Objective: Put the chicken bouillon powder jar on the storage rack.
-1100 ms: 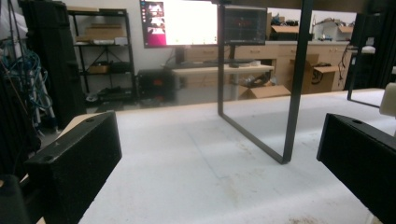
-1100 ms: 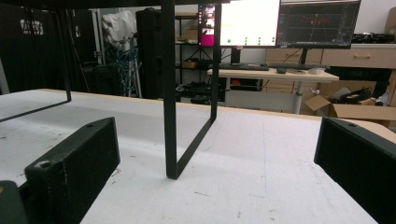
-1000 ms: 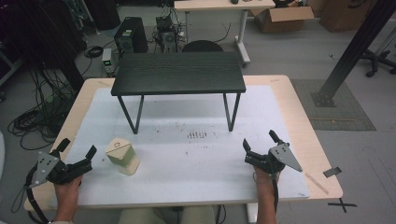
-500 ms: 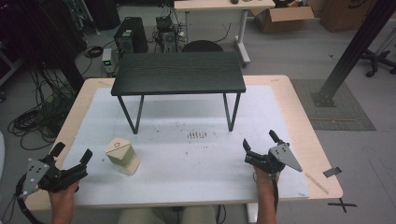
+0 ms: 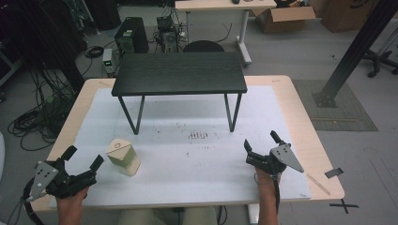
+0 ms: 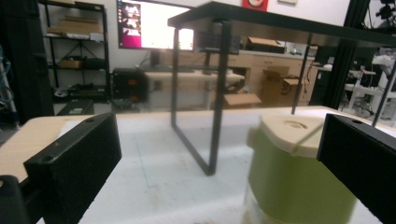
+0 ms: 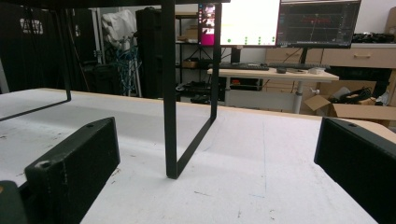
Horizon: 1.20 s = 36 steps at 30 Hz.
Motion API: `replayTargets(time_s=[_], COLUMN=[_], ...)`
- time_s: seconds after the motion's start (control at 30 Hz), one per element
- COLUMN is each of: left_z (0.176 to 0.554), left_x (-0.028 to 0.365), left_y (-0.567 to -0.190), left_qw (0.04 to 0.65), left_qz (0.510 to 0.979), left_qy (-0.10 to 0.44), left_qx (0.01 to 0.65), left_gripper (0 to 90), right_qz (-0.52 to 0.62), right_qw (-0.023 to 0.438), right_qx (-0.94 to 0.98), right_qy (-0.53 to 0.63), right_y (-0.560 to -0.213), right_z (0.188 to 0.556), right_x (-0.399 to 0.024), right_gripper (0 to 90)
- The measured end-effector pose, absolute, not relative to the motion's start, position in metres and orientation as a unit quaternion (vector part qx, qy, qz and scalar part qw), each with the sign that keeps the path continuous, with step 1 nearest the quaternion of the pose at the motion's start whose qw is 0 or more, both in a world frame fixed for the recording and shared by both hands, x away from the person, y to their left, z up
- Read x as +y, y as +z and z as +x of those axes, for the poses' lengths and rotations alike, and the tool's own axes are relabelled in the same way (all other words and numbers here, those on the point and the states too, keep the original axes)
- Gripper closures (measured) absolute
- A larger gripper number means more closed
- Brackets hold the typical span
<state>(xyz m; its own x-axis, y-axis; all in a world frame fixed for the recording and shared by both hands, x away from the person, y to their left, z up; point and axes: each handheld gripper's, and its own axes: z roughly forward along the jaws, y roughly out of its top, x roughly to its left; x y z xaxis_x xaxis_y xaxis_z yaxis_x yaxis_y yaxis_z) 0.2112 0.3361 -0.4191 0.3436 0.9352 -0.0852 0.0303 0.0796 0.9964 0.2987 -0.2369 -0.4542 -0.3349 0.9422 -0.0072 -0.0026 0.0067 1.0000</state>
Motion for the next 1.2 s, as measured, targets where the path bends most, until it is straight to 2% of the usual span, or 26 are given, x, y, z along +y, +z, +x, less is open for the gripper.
replayTargets(time_s=[0.67,1.2], left_z=[0.204,0.216], left_x=[0.294,0.273], left_y=[-0.434,-0.444], left_qw=[0.591,0.562], left_qz=[0.592,0.61], left_qy=[0.355,0.353], left_qx=[0.418,0.433], left_gripper=[0.2,0.5], right_qz=[0.405,0.405], right_qw=[0.41,0.41], right_qx=[0.58,0.579], right_qy=[0.576,0.577], right_y=[-0.454,-0.454], right_z=[0.299,0.299], right_x=[-0.237,-0.237], right_gripper=[0.0,0.0])
